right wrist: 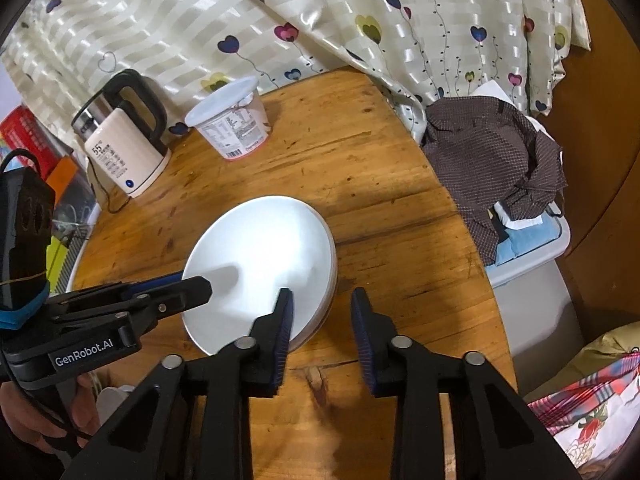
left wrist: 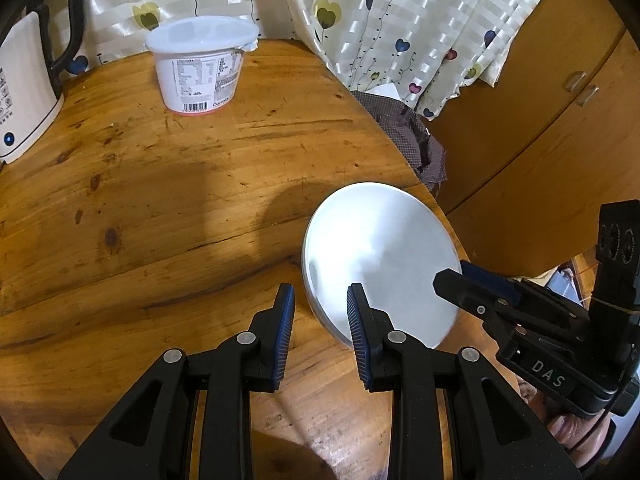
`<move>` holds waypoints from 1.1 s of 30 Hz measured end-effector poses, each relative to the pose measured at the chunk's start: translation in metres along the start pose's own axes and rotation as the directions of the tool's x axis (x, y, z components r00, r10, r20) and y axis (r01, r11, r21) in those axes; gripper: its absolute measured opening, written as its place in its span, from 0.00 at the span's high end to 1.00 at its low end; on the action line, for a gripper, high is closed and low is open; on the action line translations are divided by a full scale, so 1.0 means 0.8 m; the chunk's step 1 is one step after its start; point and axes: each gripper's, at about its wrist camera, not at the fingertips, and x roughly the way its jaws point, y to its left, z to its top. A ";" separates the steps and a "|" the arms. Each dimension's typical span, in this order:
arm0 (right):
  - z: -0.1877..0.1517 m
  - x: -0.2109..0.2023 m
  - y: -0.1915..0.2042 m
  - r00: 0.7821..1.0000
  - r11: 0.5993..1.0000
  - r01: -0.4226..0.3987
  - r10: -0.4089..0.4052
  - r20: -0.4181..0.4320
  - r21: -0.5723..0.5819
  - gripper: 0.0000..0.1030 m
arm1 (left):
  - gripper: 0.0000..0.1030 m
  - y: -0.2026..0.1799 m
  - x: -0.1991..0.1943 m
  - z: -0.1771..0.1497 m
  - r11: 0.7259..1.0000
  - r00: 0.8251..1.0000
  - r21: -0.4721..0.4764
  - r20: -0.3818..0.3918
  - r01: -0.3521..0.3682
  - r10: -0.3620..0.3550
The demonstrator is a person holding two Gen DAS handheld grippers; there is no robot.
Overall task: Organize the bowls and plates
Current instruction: 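Grip the second white bowl's rim with both tools and lift it, then carry the white bowl with both tools over the bowl stack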
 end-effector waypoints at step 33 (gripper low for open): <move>-0.003 -0.039 0.025 0.999 0.999 -0.031 0.032 0.035 -0.024 0.82 | 0.73 -0.008 -0.041 -0.020 1.000 0.999 0.006 0.039 0.017 -0.018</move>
